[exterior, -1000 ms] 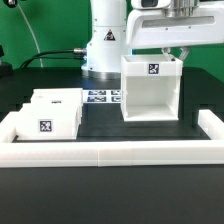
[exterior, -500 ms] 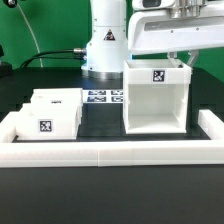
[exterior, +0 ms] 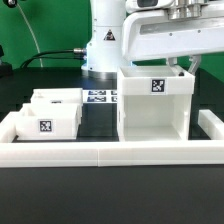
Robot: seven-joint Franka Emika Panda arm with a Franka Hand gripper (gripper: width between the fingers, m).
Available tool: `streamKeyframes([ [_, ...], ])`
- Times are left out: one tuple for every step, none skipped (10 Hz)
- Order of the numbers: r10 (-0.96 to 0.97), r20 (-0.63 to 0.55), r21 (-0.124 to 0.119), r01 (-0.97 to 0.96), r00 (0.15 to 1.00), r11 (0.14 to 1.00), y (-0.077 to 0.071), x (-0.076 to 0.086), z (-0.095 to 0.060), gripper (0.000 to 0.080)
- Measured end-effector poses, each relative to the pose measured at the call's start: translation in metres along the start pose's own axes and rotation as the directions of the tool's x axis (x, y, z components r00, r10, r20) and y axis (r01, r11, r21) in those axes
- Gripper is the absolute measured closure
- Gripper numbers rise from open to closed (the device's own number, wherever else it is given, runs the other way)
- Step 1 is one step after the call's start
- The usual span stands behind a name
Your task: Assemble drawer
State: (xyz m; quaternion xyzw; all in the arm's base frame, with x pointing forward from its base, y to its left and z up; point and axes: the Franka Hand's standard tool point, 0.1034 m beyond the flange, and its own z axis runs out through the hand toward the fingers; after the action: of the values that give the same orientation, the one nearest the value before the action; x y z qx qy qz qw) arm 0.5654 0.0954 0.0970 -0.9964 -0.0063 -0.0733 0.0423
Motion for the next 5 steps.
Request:
streamKeyframes([
  [0.010,-0.002,0.000,-0.010,1.000,1.000,-0.0005,0.0005,-0.0008,0.0761],
  [0.012,-0.003,0.001,-0.012,1.000,1.000,-0.0005,0.0007,-0.0010,0.0761],
  [0.064,-0.006,0.003,-0.064,0.998,0.998,-0.0014,0.0014,-0.0016,0.0761],
  [0.126,-0.009,0.007,-0.125,0.992,0.992,-0.0024,0.0023,-0.0022,0.0761],
  [0.166,-0.011,0.010,-0.166,0.986,0.986,-0.0031,0.0030,-0.0027,0.0761],
])
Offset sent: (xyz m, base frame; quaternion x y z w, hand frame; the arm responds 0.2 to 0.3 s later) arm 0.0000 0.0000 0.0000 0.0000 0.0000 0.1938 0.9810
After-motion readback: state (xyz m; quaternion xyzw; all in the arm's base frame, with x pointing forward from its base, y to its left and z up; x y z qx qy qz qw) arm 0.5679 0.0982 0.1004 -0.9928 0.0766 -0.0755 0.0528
